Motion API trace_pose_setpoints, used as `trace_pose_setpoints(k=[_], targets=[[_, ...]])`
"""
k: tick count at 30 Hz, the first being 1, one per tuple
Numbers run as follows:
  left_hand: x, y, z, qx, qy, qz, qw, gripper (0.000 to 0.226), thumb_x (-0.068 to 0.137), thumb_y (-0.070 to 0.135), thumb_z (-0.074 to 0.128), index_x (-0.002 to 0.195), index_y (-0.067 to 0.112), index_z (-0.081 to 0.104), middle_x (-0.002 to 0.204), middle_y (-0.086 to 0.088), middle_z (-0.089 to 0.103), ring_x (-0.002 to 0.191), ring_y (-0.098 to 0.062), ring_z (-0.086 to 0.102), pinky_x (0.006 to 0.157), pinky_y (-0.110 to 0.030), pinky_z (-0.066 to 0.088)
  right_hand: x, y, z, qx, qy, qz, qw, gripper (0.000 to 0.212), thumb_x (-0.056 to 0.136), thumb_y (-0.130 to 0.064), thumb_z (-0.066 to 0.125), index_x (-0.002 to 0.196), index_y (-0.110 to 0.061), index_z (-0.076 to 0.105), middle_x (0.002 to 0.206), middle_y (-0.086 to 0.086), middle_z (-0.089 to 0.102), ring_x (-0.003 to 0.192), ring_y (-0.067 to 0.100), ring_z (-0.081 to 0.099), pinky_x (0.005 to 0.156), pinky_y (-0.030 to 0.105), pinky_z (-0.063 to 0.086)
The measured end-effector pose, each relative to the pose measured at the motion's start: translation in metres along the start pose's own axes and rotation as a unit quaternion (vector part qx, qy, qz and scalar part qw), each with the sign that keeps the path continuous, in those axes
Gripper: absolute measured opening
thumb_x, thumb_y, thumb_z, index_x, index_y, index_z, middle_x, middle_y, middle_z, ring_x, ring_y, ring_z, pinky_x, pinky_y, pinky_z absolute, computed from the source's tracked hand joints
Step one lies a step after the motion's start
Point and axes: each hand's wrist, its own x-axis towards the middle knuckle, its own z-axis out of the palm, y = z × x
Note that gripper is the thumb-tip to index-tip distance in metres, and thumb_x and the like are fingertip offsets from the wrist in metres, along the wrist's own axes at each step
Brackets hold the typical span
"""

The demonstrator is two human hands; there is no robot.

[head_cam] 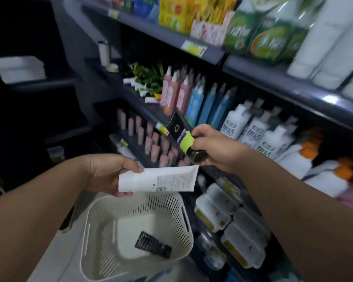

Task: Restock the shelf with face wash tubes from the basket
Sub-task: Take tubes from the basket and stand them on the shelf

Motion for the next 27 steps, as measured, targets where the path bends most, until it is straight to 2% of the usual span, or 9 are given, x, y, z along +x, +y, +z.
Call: trace_pose_setpoints(k=[3, 6, 9, 12, 15, 18, 21, 23, 27], targets=[[-0.021, 0.03, 0.022, 0.014, 0.008, 0.026, 1.0, 0.04, 0.072, 0.026, 0.061, 0.108, 0.01, 0.062, 0.077, -0.012, 0.071, 0.057, -0.019, 0.064, 0.064, -0.028, 0.045, -0.029, -0.028, -0.028, 0.008, 0.037, -0.046, 0.998, 0.048, 0.087, -0.005, 0.057, 0.126, -0.025, 0.039, 0.109, 0.019, 0.061, 0.086, 0.029, 0.066, 0.074, 0.04, 0.058], [-0.035, 0.054, 0.047, 0.006, 0.035, 0.056, 0.998, 0.024, 0.092, 0.024, 0.051, 0.111, 0.015, 0.062, 0.078, -0.01, 0.07, 0.055, -0.017, 0.062, 0.051, -0.022, 0.05, -0.056, -0.046, -0.053, 0.036, 0.072, -0.084, 0.993, 0.07, 0.085, -0.002, 0.059, 0.14, -0.034, 0.029, 0.103, 0.016, 0.06, 0.078, 0.027, 0.062, 0.068, 0.036, 0.053], [-0.042, 0.071, 0.069, -0.061, 0.062, 0.098, 0.991, 0.032, 0.095, 0.026, 0.052, 0.123, 0.012, 0.059, 0.095, -0.013, 0.068, 0.072, -0.02, 0.063, 0.054, -0.027, 0.057, -0.081, -0.059, -0.069, 0.102, 0.085, -0.097, 0.986, 0.049, 0.085, 0.003, 0.055, 0.125, -0.024, 0.043, 0.097, 0.012, 0.06, 0.078, 0.024, 0.059, 0.066, 0.035, 0.052], [-0.056, 0.089, 0.094, -0.09, 0.057, 0.132, 0.985, 0.034, 0.092, 0.024, 0.057, 0.12, 0.006, 0.058, 0.094, -0.015, 0.069, 0.071, -0.022, 0.068, 0.056, -0.031, 0.059, -0.1, -0.061, -0.078, 0.119, 0.075, -0.098, 0.985, 0.051, 0.069, -0.001, 0.057, 0.119, -0.015, 0.054, 0.09, 0.011, 0.061, 0.073, 0.022, 0.058, 0.065, 0.033, 0.049], [-0.071, 0.107, 0.119, -0.092, 0.034, 0.176, 0.979, 0.045, 0.077, 0.012, 0.069, 0.119, 0.003, 0.056, 0.093, -0.016, 0.066, 0.067, -0.023, 0.069, 0.054, -0.033, 0.059, -0.118, -0.062, -0.089, 0.139, 0.075, -0.106, 0.982, 0.044, 0.073, 0.004, 0.054, 0.115, -0.011, 0.053, 0.088, 0.011, 0.06, 0.073, 0.022, 0.059, 0.062, 0.031, 0.05], [-0.085, 0.123, 0.144, -0.058, 0.02, 0.222, 0.973, 0.064, 0.061, 0.005, 0.073, 0.122, 0.007, 0.054, 0.1, -0.012, 0.061, 0.078, -0.021, 0.065, 0.06, -0.034, 0.058, -0.135, -0.065, -0.102, 0.151, 0.079, -0.121, 0.978, 0.042, 0.079, 0.013, 0.049, 0.113, -0.011, 0.05, 0.091, 0.014, 0.058, 0.076, 0.025, 0.059, 0.056, 0.029, 0.049], [-0.093, 0.136, 0.171, -0.021, 0.028, 0.271, 0.962, 0.056, 0.074, -0.001, 0.071, 0.123, 0.012, 0.047, 0.111, -0.013, 0.058, 0.082, -0.022, 0.064, 0.056, -0.031, 0.055, -0.149, -0.067, -0.117, 0.179, 0.083, -0.138, 0.97, 0.048, 0.075, 0.016, 0.048, 0.112, -0.015, 0.049, 0.098, 0.018, 0.057, 0.089, 0.031, 0.058, 0.059, 0.032, 0.05], [-0.096, 0.143, 0.188, -0.008, 0.046, 0.297, 0.954, 0.046, 0.083, -0.001, 0.066, 0.116, 0.018, 0.041, 0.114, -0.014, 0.057, 0.08, -0.026, 0.067, 0.054, -0.031, 0.054, -0.158, -0.067, -0.128, 0.197, 0.089, -0.147, 0.965, 0.051, 0.073, 0.018, 0.047, 0.112, -0.015, 0.049, 0.1, 0.02, 0.057, 0.092, 0.033, 0.058, 0.07, 0.038, 0.051], [-0.1, 0.151, 0.223, 0.027, 0.064, 0.338, 0.938, 0.058, 0.081, 0.005, 0.07, 0.125, 0.025, 0.037, 0.115, -0.006, 0.054, 0.088, -0.027, 0.065, 0.058, -0.032, 0.052, -0.179, -0.064, -0.147, 0.211, 0.091, -0.163, 0.959, 0.056, 0.071, 0.019, 0.043, 0.114, -0.015, 0.05, 0.094, 0.018, 0.06, 0.089, 0.033, 0.059, 0.072, 0.039, 0.048]])
